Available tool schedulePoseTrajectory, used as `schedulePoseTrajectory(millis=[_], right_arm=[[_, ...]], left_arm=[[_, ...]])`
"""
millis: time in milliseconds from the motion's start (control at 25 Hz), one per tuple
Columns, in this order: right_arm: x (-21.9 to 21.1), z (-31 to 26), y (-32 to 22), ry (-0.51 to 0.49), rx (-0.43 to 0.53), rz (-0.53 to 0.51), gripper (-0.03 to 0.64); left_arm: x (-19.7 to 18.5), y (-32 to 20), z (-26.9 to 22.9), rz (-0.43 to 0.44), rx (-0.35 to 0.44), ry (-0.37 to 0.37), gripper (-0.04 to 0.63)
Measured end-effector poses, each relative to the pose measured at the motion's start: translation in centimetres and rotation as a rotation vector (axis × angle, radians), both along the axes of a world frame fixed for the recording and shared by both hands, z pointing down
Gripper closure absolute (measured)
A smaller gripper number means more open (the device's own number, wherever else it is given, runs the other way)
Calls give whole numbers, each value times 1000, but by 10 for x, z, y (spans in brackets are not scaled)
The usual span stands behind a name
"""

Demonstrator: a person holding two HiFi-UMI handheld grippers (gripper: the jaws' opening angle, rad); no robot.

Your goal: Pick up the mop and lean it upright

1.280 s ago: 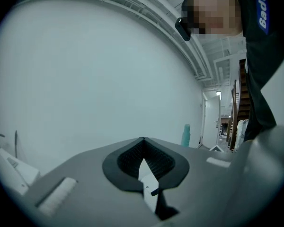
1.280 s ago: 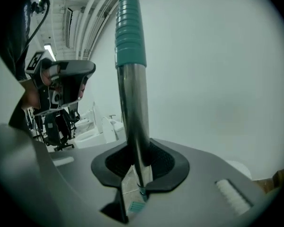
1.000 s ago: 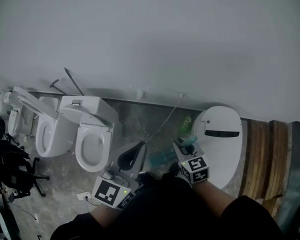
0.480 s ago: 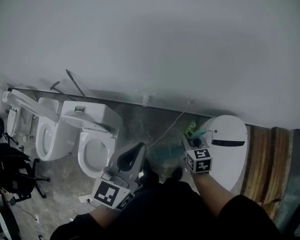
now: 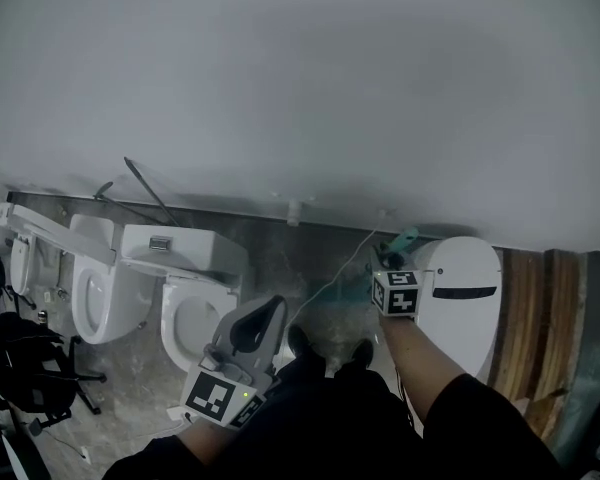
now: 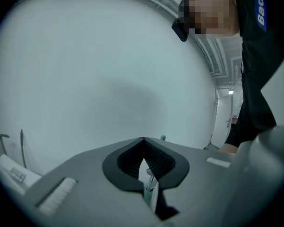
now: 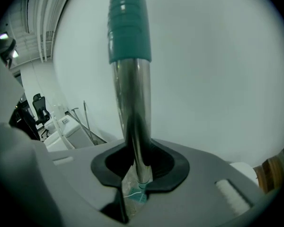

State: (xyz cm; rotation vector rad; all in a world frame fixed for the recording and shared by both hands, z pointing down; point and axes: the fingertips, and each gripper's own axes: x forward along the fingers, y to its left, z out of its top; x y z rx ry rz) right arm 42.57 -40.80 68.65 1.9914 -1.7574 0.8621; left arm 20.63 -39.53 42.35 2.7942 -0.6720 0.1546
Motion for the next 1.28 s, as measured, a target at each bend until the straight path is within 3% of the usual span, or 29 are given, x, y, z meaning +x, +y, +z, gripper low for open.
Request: schedulePoseTrajectory(millis=[320,560,1200,1280], right_arm=[[46,19,-76,17,-90,45,534],[72,30,-107,19,-151,78,534],[79,47,-162,106,-208,-29,534],[79,46,-159,103,-207,-23,469]], left_arm=[[-13,-14,7,-36,-27,-18,580],[-5,-16,1,-10,10,-19,580],[-12,0,15,4,-24,-75,580],[-14,-1,15,7,-22,-70,580]])
